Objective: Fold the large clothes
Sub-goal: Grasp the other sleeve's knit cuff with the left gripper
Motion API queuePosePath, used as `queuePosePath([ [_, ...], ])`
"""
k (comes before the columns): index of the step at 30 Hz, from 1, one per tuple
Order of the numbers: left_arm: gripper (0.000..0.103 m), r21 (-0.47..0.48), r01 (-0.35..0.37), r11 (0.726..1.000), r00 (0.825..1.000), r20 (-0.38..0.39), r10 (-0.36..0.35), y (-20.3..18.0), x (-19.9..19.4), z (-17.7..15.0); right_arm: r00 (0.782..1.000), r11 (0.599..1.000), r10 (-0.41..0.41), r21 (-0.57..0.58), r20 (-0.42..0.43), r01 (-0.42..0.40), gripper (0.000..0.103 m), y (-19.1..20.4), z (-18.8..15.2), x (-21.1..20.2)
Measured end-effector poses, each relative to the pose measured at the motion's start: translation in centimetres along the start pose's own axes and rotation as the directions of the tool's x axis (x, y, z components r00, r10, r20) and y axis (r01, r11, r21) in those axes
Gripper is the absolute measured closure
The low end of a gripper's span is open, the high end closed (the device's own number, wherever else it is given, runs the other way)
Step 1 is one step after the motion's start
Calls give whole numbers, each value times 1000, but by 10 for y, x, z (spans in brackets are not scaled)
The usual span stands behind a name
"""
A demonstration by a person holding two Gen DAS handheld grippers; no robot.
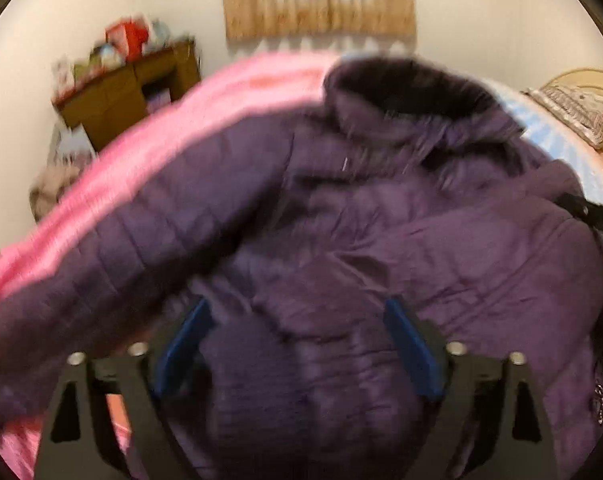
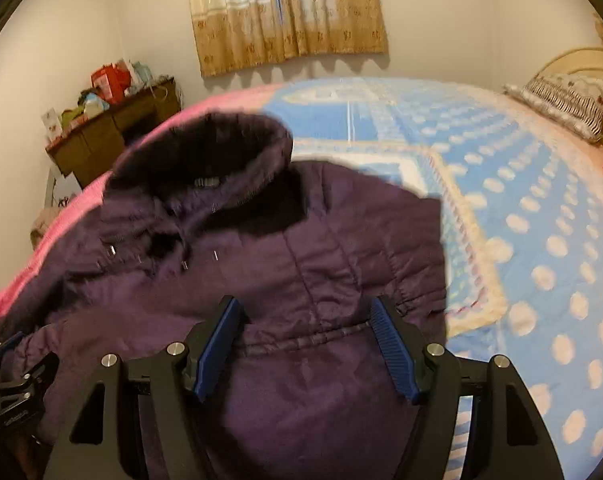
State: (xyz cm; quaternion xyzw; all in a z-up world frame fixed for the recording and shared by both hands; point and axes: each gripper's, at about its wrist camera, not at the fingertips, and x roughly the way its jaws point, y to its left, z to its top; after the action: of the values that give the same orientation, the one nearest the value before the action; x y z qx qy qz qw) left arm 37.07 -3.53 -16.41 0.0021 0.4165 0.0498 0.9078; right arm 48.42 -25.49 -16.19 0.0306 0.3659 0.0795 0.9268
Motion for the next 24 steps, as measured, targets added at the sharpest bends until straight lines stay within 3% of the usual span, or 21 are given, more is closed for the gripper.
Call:
queuePosePath([
  [12, 0, 13, -35, 999, 997, -70, 36, -1, 18, -2, 995, 995, -76, -71, -72, 70, 34, 6, -11, 26],
  [19, 0, -6, -15, 1000, 997, -71, 15, 2, 16, -4, 985, 985, -147, -106, -90, 137, 33, 17, -3, 11],
  [22, 0, -13, -8, 1000, 998, -67, 7, 4, 14, -5, 999, 998, -42, -51, -32, 40, 33, 37, 2, -28],
  [24, 0, -17, -5, 1000, 998, -66, 4, 5, 13, -5, 1000, 994, 21, -107, -22, -23, 33, 60, -3, -45],
])
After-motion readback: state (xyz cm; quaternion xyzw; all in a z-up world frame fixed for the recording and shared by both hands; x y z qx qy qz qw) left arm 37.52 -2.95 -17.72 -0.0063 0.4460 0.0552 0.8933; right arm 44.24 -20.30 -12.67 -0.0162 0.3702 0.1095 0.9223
